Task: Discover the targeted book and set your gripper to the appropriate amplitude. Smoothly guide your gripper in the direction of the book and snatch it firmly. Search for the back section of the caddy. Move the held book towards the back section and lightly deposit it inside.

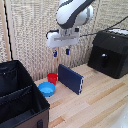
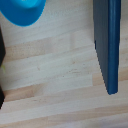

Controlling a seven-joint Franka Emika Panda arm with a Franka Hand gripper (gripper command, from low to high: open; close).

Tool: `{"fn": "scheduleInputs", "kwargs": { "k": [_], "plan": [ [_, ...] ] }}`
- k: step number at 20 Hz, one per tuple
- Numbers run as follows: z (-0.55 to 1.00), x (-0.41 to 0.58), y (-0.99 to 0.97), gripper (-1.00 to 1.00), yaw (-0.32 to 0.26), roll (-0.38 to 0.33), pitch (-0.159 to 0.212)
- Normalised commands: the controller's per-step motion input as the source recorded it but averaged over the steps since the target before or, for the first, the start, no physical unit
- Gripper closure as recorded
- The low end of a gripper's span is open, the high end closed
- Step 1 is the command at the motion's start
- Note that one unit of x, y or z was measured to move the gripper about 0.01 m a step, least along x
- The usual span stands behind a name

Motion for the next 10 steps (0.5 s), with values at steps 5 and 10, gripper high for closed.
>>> {"fn": "scheduleInputs", "kwargs": {
  "k": [5,10],
  "plan": [
    [-0.23,0.078,-0.62,-1.0,0.073,0.052,0.004],
    [-0.18,0.048,-0.59,-1.0,0.083,0.045,0.003]
  ]
}}
